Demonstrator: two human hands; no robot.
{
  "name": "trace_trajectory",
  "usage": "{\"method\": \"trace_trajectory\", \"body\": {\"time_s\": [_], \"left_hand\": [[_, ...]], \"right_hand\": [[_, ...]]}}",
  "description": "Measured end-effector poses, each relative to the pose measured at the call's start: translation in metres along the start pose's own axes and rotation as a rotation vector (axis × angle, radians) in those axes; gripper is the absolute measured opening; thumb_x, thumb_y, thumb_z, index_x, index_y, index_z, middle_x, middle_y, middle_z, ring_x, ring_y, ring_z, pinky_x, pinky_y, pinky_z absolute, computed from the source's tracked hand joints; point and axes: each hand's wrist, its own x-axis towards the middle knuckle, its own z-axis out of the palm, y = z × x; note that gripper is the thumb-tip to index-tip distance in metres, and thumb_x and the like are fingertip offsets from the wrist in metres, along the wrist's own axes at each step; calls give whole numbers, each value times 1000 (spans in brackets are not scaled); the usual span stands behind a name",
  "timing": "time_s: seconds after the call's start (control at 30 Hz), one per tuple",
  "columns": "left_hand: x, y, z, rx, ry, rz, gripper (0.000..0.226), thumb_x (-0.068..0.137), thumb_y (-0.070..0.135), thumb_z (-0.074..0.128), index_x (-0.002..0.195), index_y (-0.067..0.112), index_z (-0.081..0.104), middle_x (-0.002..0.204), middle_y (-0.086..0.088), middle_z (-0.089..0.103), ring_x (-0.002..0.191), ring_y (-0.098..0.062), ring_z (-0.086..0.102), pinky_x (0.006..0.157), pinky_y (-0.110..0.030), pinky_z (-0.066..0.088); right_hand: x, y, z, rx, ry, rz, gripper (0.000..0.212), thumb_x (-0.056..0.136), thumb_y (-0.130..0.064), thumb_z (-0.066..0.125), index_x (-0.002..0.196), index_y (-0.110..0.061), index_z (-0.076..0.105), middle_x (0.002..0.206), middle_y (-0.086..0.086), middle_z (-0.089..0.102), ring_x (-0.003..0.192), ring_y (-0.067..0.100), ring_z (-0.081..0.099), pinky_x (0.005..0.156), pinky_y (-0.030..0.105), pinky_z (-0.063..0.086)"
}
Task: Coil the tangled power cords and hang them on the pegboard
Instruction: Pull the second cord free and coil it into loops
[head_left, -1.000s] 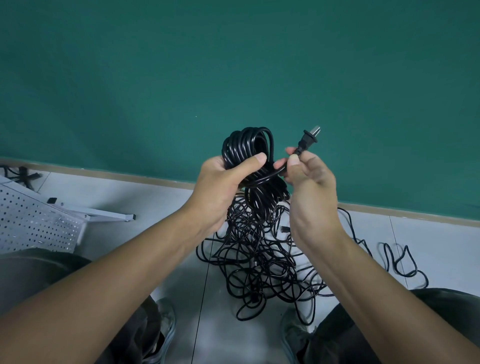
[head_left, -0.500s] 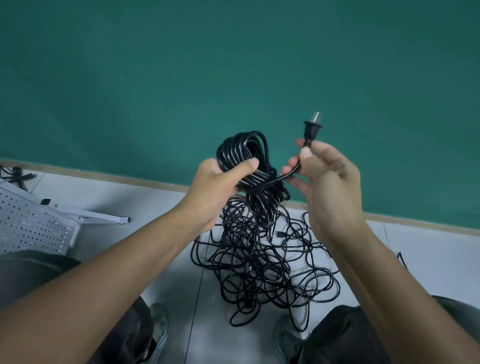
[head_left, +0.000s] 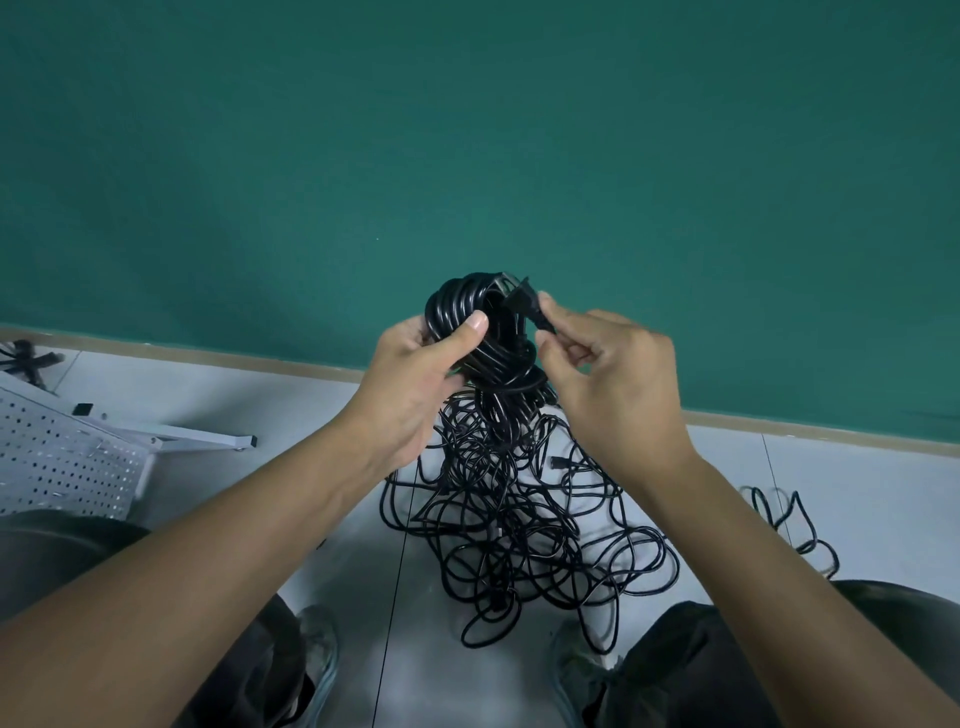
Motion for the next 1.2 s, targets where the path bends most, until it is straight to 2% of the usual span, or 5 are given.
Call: {"method": "trace_trajectory", "body": {"time_s": [0.27,0.67,0.93,1.07,1.2], "left_hand": [[1,-1,1,47,34,15,34,99,22,66,128,5,64,124,-8,74,120,-21,69,114,-51,44],[3,3,-4,389,-171,63,32,100,9,66,130,18,61,129,4,70,113,-13,72,112,-43,48],[4,15,-14,594,-332,78,28,97,7,68,124,9,63,121,3,72,103,-10,74,93,-16,52],[7,18,-13,573,-276,158,18,93,9,73,109,17,69,108,5,76,95,-17,76,91,-23,55],[8,21,-16,554,-207,216,20,90,12,77,109,11,72,111,-3,76,97,-29,75,98,-45,57]], "right_hand": [[3,3,0,-180,-230,2,28,96,-7,63,122,-10,74,61,0,46,52,23,45,52,31,38],[10,9,-13,-311,-407,-94,46,96,10,51,137,-8,63,89,13,64,72,34,61,61,43,55],[16,16,-22,-170,-421,-19,19,93,9,55,76,2,61,72,11,58,66,22,52,60,42,44],[16,10,-26,117,-369,271,14,100,-11,63,92,-15,74,79,-3,71,70,0,59,68,12,43],[17,7,-21,317,-305,362,12,99,-12,65,95,-19,75,79,-6,72,72,-2,61,78,9,46]]}}
